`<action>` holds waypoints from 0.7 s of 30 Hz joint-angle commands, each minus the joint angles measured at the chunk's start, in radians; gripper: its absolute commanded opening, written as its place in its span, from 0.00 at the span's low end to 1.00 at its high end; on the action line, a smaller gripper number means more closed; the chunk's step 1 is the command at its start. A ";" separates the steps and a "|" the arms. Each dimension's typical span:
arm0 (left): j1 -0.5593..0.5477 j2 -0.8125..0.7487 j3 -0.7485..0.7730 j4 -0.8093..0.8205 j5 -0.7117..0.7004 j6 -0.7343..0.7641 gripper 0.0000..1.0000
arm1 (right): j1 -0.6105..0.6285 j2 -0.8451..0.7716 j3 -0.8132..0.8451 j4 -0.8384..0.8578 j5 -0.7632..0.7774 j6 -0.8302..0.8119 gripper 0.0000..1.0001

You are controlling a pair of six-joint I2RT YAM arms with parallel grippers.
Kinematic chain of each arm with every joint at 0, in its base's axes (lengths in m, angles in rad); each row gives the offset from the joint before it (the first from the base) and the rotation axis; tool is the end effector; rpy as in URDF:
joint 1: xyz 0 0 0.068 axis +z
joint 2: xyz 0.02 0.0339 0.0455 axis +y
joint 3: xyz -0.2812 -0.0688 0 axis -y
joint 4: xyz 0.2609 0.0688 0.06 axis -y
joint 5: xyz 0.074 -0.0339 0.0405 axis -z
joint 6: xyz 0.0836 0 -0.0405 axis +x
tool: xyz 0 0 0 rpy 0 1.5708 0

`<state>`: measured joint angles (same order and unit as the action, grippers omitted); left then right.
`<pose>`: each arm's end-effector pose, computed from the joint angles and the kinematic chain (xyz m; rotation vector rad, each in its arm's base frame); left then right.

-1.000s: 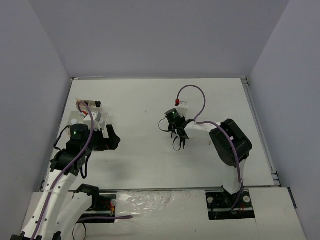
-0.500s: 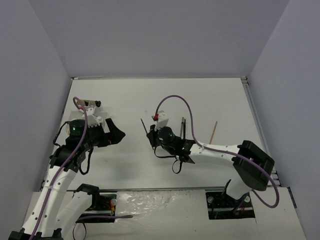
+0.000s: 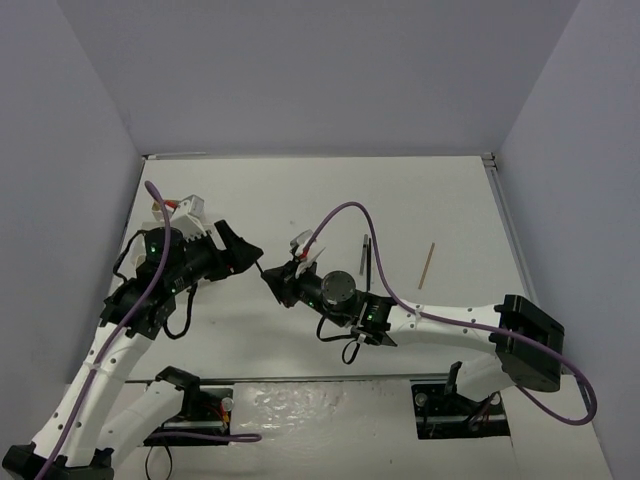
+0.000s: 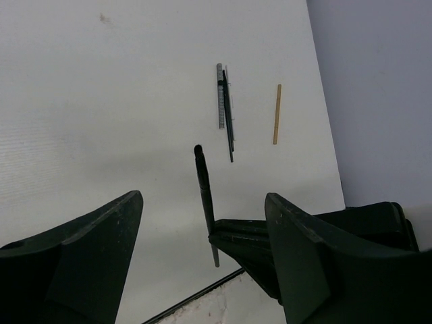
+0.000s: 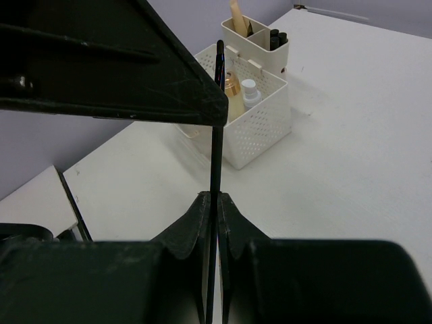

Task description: Organize the makeup

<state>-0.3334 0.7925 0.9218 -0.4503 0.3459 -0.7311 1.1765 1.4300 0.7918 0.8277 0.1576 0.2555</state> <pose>0.1971 -0.0983 0.3587 -0.1478 2.0076 -1.0317 0.1579 0.3454 0.3142 -0.5255 1.3742 1.0760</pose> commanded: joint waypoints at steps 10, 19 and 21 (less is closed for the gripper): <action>-0.188 0.037 0.047 0.141 -0.185 -0.047 0.19 | 0.014 -0.037 0.014 0.139 0.003 -0.019 0.00; -0.211 0.025 0.018 0.179 -0.231 -0.036 0.00 | 0.011 -0.036 0.009 0.129 0.048 -0.013 0.17; -0.212 0.020 0.013 0.170 -0.259 -0.018 0.00 | 0.012 -0.043 0.008 0.111 0.057 -0.012 0.37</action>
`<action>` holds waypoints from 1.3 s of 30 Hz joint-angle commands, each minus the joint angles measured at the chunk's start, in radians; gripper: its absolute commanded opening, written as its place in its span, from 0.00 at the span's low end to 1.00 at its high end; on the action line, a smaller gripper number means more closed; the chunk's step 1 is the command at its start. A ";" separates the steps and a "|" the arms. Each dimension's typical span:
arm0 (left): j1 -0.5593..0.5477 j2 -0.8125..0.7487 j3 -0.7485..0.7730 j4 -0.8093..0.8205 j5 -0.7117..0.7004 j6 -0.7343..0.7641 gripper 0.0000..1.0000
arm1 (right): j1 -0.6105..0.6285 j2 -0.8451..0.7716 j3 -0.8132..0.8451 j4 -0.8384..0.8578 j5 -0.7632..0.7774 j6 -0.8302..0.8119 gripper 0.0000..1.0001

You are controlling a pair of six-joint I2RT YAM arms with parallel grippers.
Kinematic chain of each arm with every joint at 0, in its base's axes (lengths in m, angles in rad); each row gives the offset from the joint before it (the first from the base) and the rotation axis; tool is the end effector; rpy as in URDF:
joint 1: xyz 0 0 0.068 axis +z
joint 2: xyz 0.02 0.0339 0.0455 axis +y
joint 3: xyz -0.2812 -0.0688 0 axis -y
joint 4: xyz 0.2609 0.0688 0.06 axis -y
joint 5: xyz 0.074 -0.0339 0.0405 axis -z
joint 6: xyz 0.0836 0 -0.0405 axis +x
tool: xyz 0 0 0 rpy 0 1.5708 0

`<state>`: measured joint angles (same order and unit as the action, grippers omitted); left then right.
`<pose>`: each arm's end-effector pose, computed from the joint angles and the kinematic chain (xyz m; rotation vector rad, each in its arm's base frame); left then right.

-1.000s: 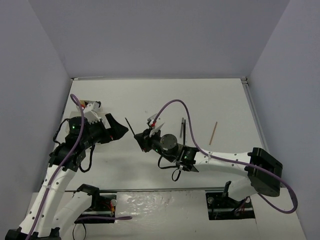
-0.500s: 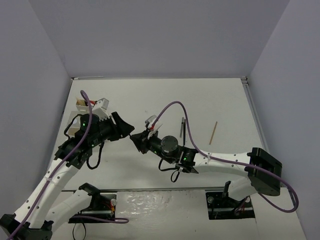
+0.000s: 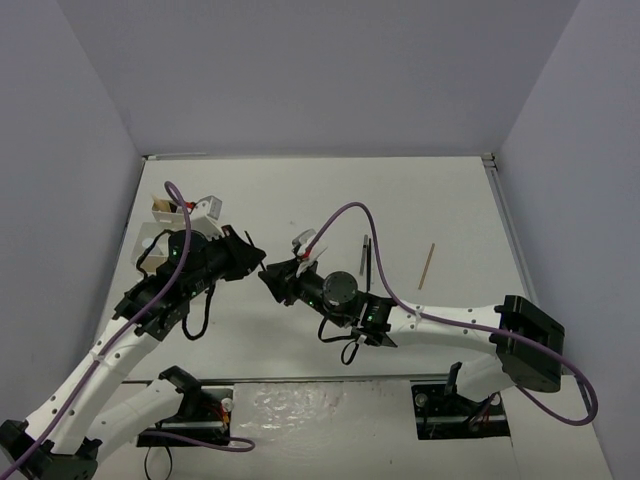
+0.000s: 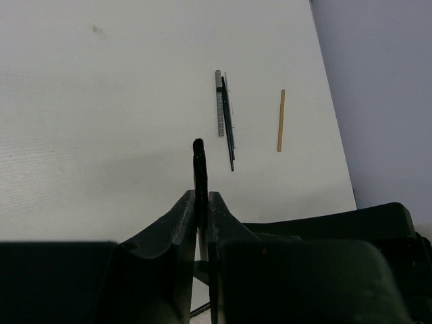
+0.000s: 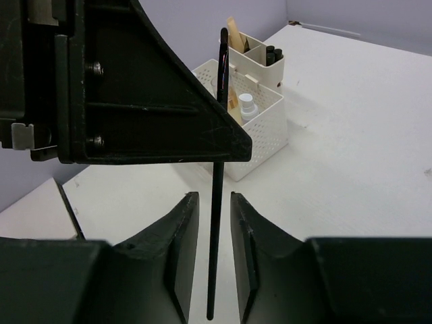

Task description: Organize the makeup

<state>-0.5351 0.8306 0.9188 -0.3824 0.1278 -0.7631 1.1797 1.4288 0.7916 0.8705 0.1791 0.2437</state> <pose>0.1968 -0.1291 0.3584 -0.1324 1.9861 -0.9930 0.1577 0.3434 0.3210 -0.4949 1.3357 1.0736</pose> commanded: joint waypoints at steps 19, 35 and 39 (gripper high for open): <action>0.484 0.038 0.099 0.069 -0.409 0.366 0.00 | -0.112 -0.409 -0.172 -0.286 0.285 0.056 1.00; 0.708 0.134 -0.007 0.359 -0.457 0.421 0.00 | -0.214 -0.607 -0.330 -0.308 0.258 0.063 1.00; 0.719 0.150 -0.061 0.441 -0.473 0.430 0.00 | -0.226 -0.620 -0.346 -0.306 0.253 0.065 1.00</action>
<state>0.1707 0.9703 0.8733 -0.0970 -0.3157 -0.3605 0.9666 0.8289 0.4480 0.5030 0.4191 0.3065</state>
